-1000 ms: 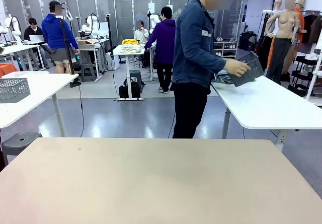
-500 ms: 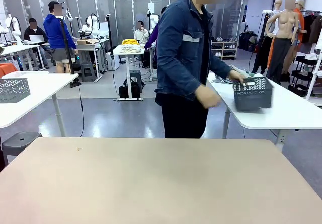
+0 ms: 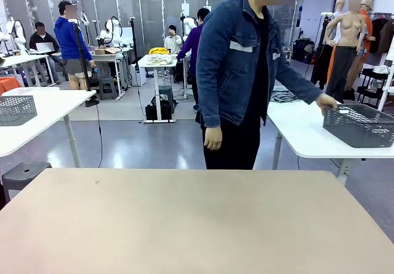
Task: Fold the towels and place them in the basket.
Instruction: When a person lays out a Towel with hook on the table, fold it in half twice.
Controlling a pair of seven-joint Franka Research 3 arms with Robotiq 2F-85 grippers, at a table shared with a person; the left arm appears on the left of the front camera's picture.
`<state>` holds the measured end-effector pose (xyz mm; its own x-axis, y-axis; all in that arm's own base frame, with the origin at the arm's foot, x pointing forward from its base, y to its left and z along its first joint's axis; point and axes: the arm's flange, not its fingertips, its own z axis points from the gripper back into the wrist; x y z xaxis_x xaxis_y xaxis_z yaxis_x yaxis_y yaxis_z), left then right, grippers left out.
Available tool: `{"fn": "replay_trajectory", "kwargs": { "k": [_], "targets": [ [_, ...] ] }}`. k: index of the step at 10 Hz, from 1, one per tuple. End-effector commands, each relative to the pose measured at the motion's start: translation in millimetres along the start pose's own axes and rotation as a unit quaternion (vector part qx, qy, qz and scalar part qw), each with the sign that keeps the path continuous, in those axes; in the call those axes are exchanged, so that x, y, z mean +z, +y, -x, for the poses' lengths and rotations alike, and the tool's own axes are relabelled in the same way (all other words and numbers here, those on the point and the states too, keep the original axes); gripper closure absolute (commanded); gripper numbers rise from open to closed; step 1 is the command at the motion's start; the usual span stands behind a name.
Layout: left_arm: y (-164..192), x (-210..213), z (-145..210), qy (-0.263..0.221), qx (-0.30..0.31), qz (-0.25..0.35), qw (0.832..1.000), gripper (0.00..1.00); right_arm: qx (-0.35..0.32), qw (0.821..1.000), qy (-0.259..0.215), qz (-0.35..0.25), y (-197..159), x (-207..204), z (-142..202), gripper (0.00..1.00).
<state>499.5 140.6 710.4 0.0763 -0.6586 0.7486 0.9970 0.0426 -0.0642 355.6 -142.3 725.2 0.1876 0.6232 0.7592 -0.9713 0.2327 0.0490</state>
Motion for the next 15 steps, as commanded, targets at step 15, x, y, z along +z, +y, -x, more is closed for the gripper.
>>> {"fn": "replay_trajectory", "kwargs": {
  "k": [15],
  "targets": [
    [-0.5,-0.5,0.6,-0.002,-0.001,-0.001,1.000,0.00,0.001,1.000,-0.001,-0.001,0.5,-0.3,-0.2,0.00]
  ]
}}
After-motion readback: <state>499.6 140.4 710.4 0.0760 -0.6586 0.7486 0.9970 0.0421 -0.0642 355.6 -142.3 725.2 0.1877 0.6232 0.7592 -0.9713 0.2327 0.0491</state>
